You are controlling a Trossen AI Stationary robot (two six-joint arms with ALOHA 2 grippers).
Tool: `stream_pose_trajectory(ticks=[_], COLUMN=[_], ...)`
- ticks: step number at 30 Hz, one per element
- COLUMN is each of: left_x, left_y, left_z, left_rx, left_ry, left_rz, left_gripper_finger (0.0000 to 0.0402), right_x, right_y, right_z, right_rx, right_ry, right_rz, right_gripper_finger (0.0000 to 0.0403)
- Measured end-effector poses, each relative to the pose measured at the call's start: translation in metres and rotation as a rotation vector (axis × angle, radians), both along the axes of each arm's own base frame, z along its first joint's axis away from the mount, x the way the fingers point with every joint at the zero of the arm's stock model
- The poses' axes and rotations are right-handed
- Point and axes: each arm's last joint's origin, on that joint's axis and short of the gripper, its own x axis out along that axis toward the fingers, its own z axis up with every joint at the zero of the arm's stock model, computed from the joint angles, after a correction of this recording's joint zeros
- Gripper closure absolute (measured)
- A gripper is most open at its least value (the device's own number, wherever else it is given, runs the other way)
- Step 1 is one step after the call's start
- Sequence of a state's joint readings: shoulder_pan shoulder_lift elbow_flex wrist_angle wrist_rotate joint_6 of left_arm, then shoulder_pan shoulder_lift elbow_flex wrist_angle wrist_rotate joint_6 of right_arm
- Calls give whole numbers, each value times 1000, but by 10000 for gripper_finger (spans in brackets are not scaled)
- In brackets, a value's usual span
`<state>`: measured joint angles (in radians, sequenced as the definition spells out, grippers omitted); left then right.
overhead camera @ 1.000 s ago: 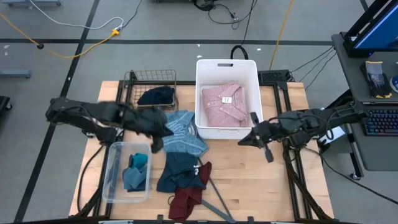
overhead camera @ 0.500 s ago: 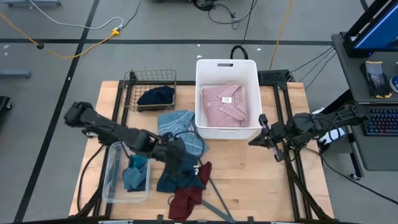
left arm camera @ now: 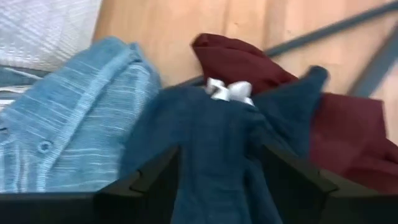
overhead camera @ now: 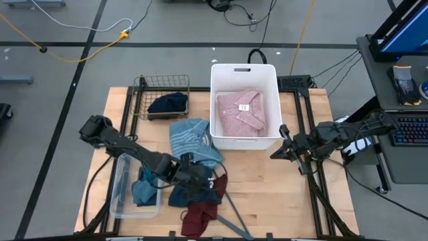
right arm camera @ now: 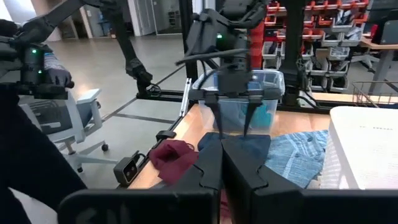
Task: Pick & Place Cloths
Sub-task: Put the blue shorts into the brown basket
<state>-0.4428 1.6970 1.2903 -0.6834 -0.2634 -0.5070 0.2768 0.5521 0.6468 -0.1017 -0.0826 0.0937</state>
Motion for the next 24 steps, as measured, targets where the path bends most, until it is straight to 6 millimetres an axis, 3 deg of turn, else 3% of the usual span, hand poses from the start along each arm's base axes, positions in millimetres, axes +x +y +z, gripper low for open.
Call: stream_pose_trajectory(ticks=[8, 24], left_x=[-6, 13], left_y=[-13, -18], left_z=[0, -31], left_rx=[-10, 111], left_ry=[-2, -15], left_rz=[-22, -19], left_gripper_finger=[156, 156], right_x=[-7, -7], right_y=[-2, -2], right_z=[3, 4], right_rx=[14, 59], right_ry=[-26, -19], right_rz=[-2, -6], right_gripper_finger=[403, 403])
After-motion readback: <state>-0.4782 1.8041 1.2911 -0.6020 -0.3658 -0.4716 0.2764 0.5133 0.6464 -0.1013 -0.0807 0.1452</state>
